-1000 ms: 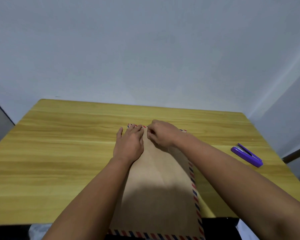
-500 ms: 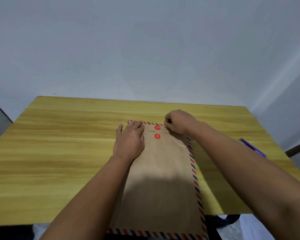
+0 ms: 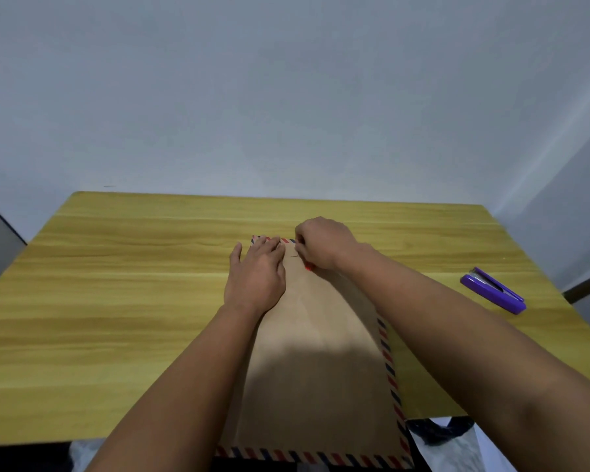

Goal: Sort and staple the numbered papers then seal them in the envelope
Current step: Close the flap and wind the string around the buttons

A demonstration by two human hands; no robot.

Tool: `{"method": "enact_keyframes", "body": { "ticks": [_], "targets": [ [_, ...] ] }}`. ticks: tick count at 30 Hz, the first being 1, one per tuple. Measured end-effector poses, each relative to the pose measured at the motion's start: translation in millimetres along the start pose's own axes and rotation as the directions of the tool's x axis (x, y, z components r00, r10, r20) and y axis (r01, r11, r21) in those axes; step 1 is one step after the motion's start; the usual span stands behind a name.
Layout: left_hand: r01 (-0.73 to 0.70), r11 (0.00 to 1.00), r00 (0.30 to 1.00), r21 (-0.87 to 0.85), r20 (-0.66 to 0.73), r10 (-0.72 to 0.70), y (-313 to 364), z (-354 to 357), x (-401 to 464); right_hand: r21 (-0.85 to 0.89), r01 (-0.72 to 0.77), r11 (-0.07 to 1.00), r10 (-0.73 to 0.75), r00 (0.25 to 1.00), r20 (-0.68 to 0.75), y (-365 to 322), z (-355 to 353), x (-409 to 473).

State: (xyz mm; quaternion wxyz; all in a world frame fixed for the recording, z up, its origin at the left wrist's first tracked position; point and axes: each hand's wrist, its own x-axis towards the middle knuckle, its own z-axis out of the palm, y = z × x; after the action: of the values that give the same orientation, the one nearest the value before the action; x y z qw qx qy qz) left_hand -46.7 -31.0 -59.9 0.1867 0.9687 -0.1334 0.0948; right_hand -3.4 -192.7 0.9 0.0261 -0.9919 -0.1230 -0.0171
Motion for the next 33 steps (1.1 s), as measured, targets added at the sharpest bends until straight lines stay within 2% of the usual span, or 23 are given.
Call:
{"method": "enact_keyframes", "body": {
  "ticks": [3, 9, 16, 19, 23, 29, 33],
  "targets": [
    [0.002, 1.0, 1.0, 0.002, -0.004, -0.002, 0.8, 0.1, -0.2, 0.017, 0.039, 0.999, -0.038, 0.998, -0.042, 1.7, 3.8, -18.3],
    [0.018, 1.0, 1.0, -0.01, -0.011, -0.018, 1.6, 1.3, -0.7, 0.082, 0.017, 0.996, -0.008, 0.994, -0.111, 17.1, 8.7, -54.9],
    [0.028, 1.0, 0.999, -0.012, 0.02, -0.028, 2.7, -1.2, -1.2, -0.222, 0.207, 0.953, -0.225, 0.972, -0.061, 17.7, 8.0, -85.0],
    [0.03, 1.0, 0.999, -0.007, 0.017, -0.03, 2.4, 0.0, -0.5, -0.301, 0.245, 0.922, -0.269, 0.962, -0.041, 9.4, 7.0, -94.0],
    [0.027, 0.999, 1.0, -0.02, 0.014, -0.027, 1.9, -0.9, -0.2, -0.237, 0.271, 0.933, -0.292, 0.955, -0.06, -2.3, 7.2, -93.5],
    [0.021, 0.999, 0.999, -0.032, 0.028, -0.02, -0.6, -1.0, 0.5, -0.065, 0.248, 0.967, -0.251, 0.967, -0.038, -9.9, 7.0, -70.2],
    [0.003, 0.999, 1.0, -0.038, 0.025, -0.002, -1.4, 0.5, 0.3, -0.06, 0.238, 0.969, -0.238, 0.971, 0.001, -9.9, 0.7, -47.5]
  ]
}}
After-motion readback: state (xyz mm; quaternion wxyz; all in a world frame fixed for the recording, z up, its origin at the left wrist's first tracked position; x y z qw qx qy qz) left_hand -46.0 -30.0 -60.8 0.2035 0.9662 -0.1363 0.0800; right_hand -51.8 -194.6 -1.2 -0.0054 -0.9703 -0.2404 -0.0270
